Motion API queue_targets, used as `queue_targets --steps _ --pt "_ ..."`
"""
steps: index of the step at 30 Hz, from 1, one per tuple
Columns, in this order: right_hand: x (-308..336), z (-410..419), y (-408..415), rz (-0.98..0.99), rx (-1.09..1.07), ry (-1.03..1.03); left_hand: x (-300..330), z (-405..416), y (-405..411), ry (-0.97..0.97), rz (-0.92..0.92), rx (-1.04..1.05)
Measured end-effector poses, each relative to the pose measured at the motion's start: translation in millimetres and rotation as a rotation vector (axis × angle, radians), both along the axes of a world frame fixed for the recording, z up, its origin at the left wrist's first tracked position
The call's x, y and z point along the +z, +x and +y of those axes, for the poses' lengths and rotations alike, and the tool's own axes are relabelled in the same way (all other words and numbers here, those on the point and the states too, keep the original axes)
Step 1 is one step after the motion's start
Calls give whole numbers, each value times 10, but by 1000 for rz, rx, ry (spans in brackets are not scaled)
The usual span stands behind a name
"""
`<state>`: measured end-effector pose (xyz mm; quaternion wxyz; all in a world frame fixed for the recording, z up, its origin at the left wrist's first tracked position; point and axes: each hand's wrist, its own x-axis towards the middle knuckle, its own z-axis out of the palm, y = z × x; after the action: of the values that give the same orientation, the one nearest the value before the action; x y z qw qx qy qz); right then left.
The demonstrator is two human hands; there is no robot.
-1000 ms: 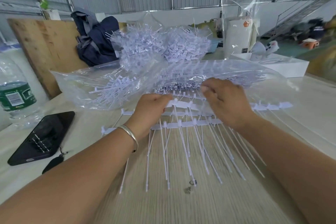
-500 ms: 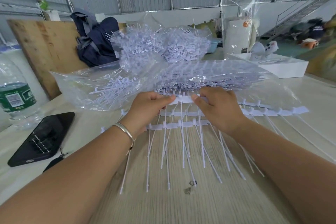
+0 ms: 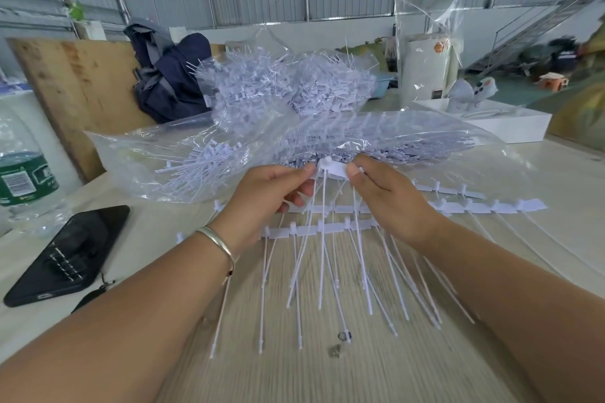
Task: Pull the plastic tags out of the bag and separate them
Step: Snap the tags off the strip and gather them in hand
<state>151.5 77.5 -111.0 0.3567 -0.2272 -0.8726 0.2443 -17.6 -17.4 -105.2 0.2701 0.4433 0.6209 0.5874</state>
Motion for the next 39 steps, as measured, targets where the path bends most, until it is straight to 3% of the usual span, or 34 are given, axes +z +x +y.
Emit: queue_targets --steps 5,12,21,25,31,34,39 --pt "-50 -68 -22 -85 53 32 21 -14 40 15 -49 -140" --pt "-20 -144 -39 1 149 149 -31 -7 104 -58 -255 -416" --pt "27 -118 -36 -21 -13 249 51 -5 46 -112 -375 -469" --pt "-11 -27 -2 -13 -37 232 43 -7 -10 -88 -410 -391" --pt "0 45 12 1 -76 136 -16 27 -39 -37 -486 -318" --pt "-5 64 28 -9 -186 -63 -13 37 -59 -45 -487 -254" --pt "11 183 45 31 -319 -292 -43 53 -119 -101 -301 -130"
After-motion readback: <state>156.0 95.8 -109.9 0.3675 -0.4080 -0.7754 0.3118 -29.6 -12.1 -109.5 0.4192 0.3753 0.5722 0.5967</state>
